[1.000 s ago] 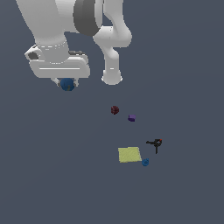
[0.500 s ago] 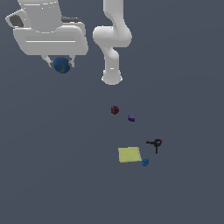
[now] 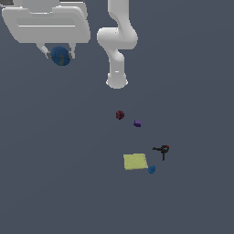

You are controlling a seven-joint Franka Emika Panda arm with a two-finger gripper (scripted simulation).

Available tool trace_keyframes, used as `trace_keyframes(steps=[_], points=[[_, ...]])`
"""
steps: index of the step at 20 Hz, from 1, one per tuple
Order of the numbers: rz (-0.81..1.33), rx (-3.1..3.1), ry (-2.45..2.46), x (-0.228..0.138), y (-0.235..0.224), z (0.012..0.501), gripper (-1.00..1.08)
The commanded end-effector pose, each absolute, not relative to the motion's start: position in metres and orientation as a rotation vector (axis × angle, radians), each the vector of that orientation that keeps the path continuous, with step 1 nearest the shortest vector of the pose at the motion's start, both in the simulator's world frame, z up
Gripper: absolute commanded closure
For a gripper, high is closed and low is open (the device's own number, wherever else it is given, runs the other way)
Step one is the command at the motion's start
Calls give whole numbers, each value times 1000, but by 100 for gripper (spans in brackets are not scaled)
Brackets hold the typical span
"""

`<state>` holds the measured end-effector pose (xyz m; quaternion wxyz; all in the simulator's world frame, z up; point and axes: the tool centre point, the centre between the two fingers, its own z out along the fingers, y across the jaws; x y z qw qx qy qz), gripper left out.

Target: Pick up a designated object from a clutter of objects.

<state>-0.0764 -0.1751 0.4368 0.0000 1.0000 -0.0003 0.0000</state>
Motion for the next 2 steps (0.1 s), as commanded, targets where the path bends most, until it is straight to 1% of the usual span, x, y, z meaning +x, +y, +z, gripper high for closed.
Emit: trace_keyframes(steps=[1,2], points=[[0,3142,-1,-76,-175,440,108],[0,3142,-1,-76,-175,441,108]])
